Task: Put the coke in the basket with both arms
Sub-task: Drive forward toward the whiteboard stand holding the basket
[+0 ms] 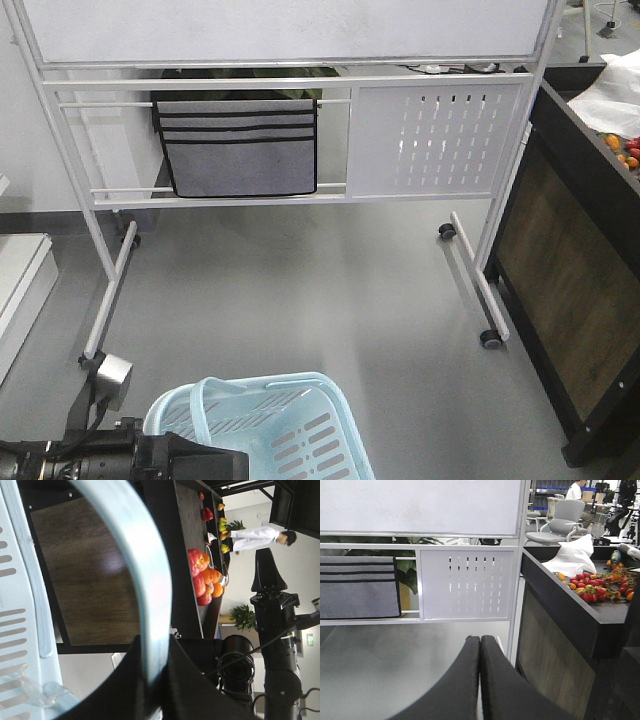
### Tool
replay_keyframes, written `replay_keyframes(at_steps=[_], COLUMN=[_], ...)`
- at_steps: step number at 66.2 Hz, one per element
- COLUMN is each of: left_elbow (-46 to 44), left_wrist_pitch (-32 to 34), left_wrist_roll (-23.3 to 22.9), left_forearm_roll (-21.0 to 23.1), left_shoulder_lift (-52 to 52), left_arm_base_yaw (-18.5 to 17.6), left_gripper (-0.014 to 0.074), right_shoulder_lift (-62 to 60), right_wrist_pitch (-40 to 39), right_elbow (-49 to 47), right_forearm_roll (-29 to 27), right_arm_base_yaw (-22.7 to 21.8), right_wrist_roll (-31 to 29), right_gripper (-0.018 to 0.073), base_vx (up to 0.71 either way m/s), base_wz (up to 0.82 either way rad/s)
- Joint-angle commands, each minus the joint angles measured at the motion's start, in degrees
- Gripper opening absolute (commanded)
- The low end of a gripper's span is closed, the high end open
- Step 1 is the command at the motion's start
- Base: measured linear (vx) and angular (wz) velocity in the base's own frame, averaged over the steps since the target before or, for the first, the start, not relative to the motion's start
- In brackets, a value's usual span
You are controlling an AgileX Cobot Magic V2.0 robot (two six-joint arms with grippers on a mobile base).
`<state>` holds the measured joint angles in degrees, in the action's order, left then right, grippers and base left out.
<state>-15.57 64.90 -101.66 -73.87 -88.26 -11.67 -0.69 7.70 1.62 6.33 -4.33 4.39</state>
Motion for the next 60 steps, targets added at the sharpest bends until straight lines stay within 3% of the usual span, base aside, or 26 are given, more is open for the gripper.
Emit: replay_keyframes(at_steps=[1, 60], left_elbow=[-0.6, -0.6], left_wrist_pitch=[14.0, 14.0], left_wrist_roll=[0.5, 0.5], left_forearm_roll=[2.2, 2.2], left_shoulder_lift=[1.8, 1.8], left_arm_base_yaw=[-0.3, -0.3], left_gripper=[-0.0007, -0.0007], right_shoulder_lift=[-0.8, -0.8], right_wrist_pitch=[-4.3, -4.3], right_elbow=[0.9, 0.9], right_forearm_roll=[0.4, 0.4], right_arm_base_yaw=[-0.1, -0.1], right_wrist_roll=[-0.2, -0.2], right_gripper=[-0.0009, -0.0009], base_vx=[0.14, 0.15], base_wz=[0.05, 0.06])
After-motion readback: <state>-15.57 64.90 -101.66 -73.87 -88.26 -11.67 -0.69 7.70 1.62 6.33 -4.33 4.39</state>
